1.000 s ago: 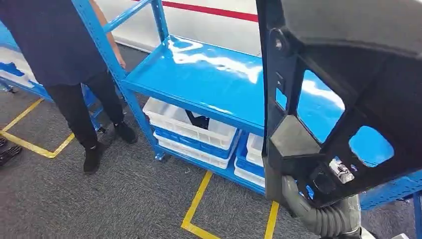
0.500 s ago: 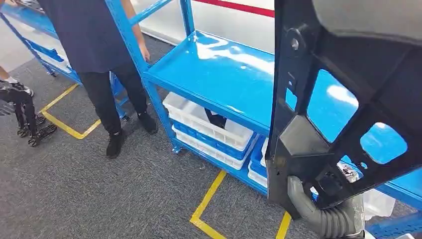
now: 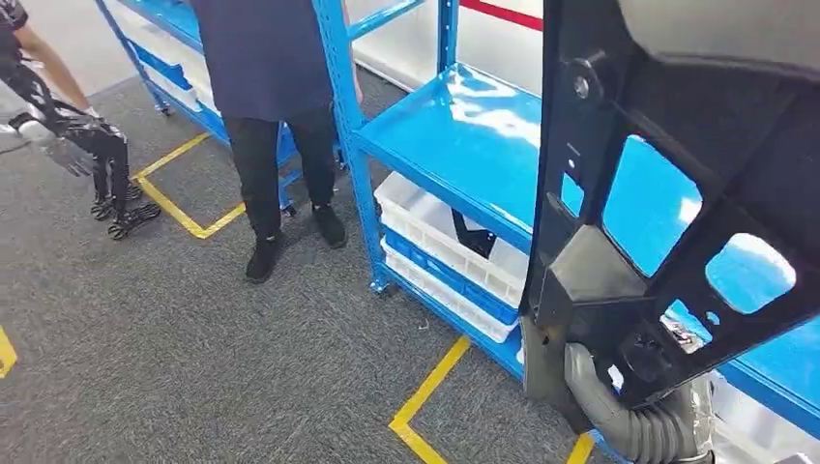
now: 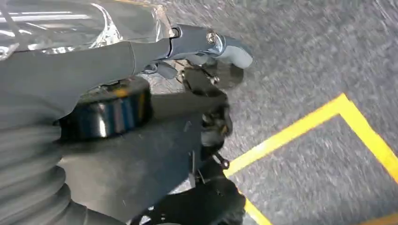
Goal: Take the parts from the cabinet and place them on the table.
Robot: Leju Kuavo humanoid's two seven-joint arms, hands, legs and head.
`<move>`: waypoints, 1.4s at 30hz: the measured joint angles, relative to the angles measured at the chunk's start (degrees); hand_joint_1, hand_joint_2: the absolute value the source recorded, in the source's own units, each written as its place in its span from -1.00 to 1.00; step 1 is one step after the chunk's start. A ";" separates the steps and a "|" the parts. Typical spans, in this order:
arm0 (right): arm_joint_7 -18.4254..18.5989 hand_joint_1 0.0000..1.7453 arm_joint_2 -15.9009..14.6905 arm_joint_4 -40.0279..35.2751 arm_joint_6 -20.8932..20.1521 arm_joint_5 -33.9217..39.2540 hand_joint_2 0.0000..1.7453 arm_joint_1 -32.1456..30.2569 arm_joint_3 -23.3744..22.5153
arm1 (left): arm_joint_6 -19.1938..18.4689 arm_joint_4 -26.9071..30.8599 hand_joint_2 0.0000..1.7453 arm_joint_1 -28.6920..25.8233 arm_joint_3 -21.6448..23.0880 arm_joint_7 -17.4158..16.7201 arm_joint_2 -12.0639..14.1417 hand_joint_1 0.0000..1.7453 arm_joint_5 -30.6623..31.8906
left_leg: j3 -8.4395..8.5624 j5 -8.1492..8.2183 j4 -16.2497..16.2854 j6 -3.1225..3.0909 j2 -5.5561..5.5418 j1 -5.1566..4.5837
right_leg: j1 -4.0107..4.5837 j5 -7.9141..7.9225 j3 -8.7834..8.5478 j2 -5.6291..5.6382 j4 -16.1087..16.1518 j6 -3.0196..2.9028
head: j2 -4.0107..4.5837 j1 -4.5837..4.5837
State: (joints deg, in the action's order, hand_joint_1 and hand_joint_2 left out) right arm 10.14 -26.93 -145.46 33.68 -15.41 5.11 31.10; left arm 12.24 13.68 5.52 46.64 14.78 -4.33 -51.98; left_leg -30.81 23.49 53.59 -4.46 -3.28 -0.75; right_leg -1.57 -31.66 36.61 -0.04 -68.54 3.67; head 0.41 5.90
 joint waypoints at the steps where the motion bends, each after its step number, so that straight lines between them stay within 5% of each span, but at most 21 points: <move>1: -0.02 1.00 0.00 0.00 -0.07 -0.02 1.00 -0.01 -0.04 | 0.00 0.00 1.00 0.02 0.04 -0.02 -0.02 -1.00 0.00 | 0.09 0.14 0.18 0.20 -0.68 0.14 | -0.22 2.78 -2.42 0.48 5.30 0.11 | 0.00 0.00; 2: -0.02 1.00 0.00 0.00 -0.07 -0.02 1.00 -0.07 -0.07 | 0.00 0.00 1.00 0.04 0.11 -0.05 0.00 -1.00 0.00 | -0.03 0.43 0.62 0.64 -1.33 0.14 | -0.60 4.96 -4.85 2.21 10.56 0.39 | 0.00 -0.02; 3: -0.07 1.00 -0.02 0.00 -0.07 -0.05 1.00 -0.09 -0.07 | 0.00 -0.02 1.00 0.20 0.15 -0.05 0.04 -1.00 0.00 | -0.57 0.91 1.58 1.10 -1.87 -0.27 | -0.71 4.29 -5.54 3.71 12.38 0.18 | 0.00 -0.09; 7: -0.13 1.00 -0.02 0.00 -0.07 -0.05 1.00 -0.06 -0.13 | 0.09 -0.04 1.00 -0.12 0.55 0.00 0.20 -1.00 -0.09 | -1.21 0.75 1.55 1.72 -3.68 0.23 | -0.66 4.58 -5.35 1.48 12.27 -1.30 | 0.00 -0.04; 10: -0.15 1.00 -0.02 -0.02 -0.07 -0.05 1.00 -0.14 -0.18 | 0.11 -0.07 1.00 0.04 0.85 0.13 0.33 -1.00 -0.24 | -5.09 5.43 9.95 3.01 1.69 0.31 | -0.46 4.47 -5.53 0.03 12.32 -1.93 | 0.00 0.02; 13: -0.15 1.00 -0.02 0.00 -0.31 -0.02 1.00 -0.07 -0.18 | -0.02 -0.07 1.00 0.04 0.98 0.63 0.35 -1.00 -0.24 | -11.17 8.82 21.20 3.41 2.52 0.72 | -0.40 4.20 -5.62 -1.68 12.31 -2.09 | 0.00 0.02; 16: -0.15 1.00 -0.02 0.00 -0.70 0.15 1.00 0.48 -0.15 | -0.11 -0.09 1.00 0.01 1.03 1.40 0.35 -1.00 -0.24 | -6.39 2.76 10.72 2.48 3.09 0.52 | -0.19 3.79 -6.17 -3.22 12.35 -2.05 | 0.00 0.04; 18: -0.15 1.00 -0.02 0.00 -0.81 0.44 1.00 0.93 -0.15 | -0.11 -0.09 1.00 0.15 1.05 1.61 0.42 -1.00 -0.17 | -2.07 0.33 1.68 0.95 7.39 -0.71 | 0.02 3.48 -6.63 -4.07 12.40 -1.78 | 0.00 0.02; 22: -0.20 1.00 0.02 0.28 -0.96 0.52 1.00 1.35 -0.11 | -0.13 -0.09 1.00 0.02 1.05 1.72 0.42 -1.00 -0.09 | -2.34 0.16 1.17 0.67 5.29 -1.16 | 0.26 3.10 -7.26 -6.12 12.98 -0.77 | 0.00 0.04; 23: -0.20 1.00 0.00 0.28 -0.96 0.57 1.00 1.40 -0.13 | -0.11 -0.09 1.00 -0.09 1.05 1.77 0.37 -1.00 -0.13 | -1.40 -0.52 0.14 0.54 4.58 -0.19 | 0.01 2.45 -7.40 -5.66 12.65 -0.49 | -0.02 -0.02; 24: -0.20 1.00 0.00 0.39 -0.94 0.68 1.00 1.48 -0.13 | -0.13 -0.09 1.00 -0.09 1.07 1.92 0.39 -1.00 -0.02 | -0.99 -0.60 -0.27 0.34 4.02 -0.35 | 0.06 1.31 -6.98 -2.94 10.93 -0.47 | 0.00 -0.15; 27: -0.31 1.00 -0.02 0.57 -0.70 1.33 1.00 1.28 -0.15 | -0.17 -0.11 1.00 0.24 1.16 1.96 0.31 -1.00 0.11 | -0.78 -0.54 -0.25 -0.18 2.32 -0.38 | 0.08 -4.69 -0.43 -0.24 -2.20 -0.47 | 0.00 -0.33; 28: -0.35 1.00 -0.02 0.70 -0.61 1.40 1.00 1.18 -0.15 | -0.17 -0.11 1.00 0.20 1.20 1.96 0.28 -1.00 0.17 | -0.79 -0.50 -0.17 -0.21 1.57 -0.38 | 0.06 -5.03 1.42 -0.14 -5.05 -0.31 | 0.00 -0.37; 30: -0.46 1.00 -0.02 0.79 -0.44 1.64 1.00 1.04 -0.26 | -0.15 -0.11 1.00 0.12 1.36 1.96 0.28 -1.00 0.17 | -0.63 -0.40 -0.07 -0.11 0.10 -0.24 | -0.18 -1.60 0.64 -0.13 -1.70 0.07 | 0.00 -0.35; 32: -0.61 1.00 -0.02 0.79 -0.26 1.83 1.00 0.94 -0.44 | -0.15 -0.11 1.00 0.13 1.51 1.96 0.28 -1.00 0.15 | -0.55 0.08 0.68 0.55 -1.37 0.14 | -0.73 3.90 -3.71 0.98 8.38 0.62 | 0.00 -0.37; 33: -0.66 1.00 -0.02 0.81 -0.24 1.86 1.00 0.79 -0.46 | -0.15 -0.11 1.00 0.16 1.53 1.96 0.31 -1.00 0.15 | -0.97 0.55 1.38 1.09 -1.88 0.08 | -1.26 4.01 -5.05 3.64 11.31 0.95 | 0.00 -0.42; 37: -0.74 1.00 -0.04 0.90 -0.24 2.03 1.00 0.80 -0.55 | -0.11 -0.11 1.00 0.03 1.77 1.96 0.28 -1.00 -0.83 | -1.71 0.63 1.89 1.80 -3.29 0.15 | -0.42 4.12 -4.82 1.86 11.29 -0.94 | 0.00 -0.39; 38: -0.74 1.00 -0.04 0.90 -0.24 2.03 1.00 0.83 -0.59 | -0.11 -0.11 1.00 -0.03 1.79 1.94 0.31 -1.00 -1.03 | -1.89 0.95 2.21 1.97 -3.34 0.38 | -0.81 4.22 -4.96 1.06 11.45 -1.41 | 0.00 -0.44; 39: -0.74 1.00 -0.09 0.90 -0.24 2.01 1.00 0.78 -0.68 | -0.11 -0.11 1.00 -0.10 1.81 1.96 0.26 -1.00 -1.05 | -2.47 2.12 4.05 2.39 -0.22 0.06 | -0.63 4.16 -5.17 0.74 11.49 -1.63 | 0.00 -0.37; 40: -0.74 1.00 -0.09 0.90 -0.24 1.99 1.00 0.67 -0.79 | -0.11 -0.11 1.00 -0.03 1.86 1.94 0.20 -1.00 -1.07 | -4.19 3.88 7.63 2.83 1.48 0.18 | -0.55 4.04 -5.25 0.16 11.49 -1.81 | 0.00 -0.37; 42: -0.70 1.00 -0.11 0.92 -0.09 1.94 1.00 0.56 -0.96 | -0.11 -0.11 1.00 0.11 1.90 1.59 0.13 -1.00 -1.27 | -9.29 7.76 17.42 3.37 2.53 0.51 | -0.37 3.88 -5.30 -0.87 11.49 -2.04 | 0.00 -0.37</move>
State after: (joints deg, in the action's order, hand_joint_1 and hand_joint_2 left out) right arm 9.44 -27.04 -144.54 33.59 -13.46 5.67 30.14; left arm 12.13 13.57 5.63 48.54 16.37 -4.20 -53.24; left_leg -40.10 31.24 71.01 -1.09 -0.75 -0.24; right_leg -1.94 -27.78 31.32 -0.91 -57.05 1.63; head 0.42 5.53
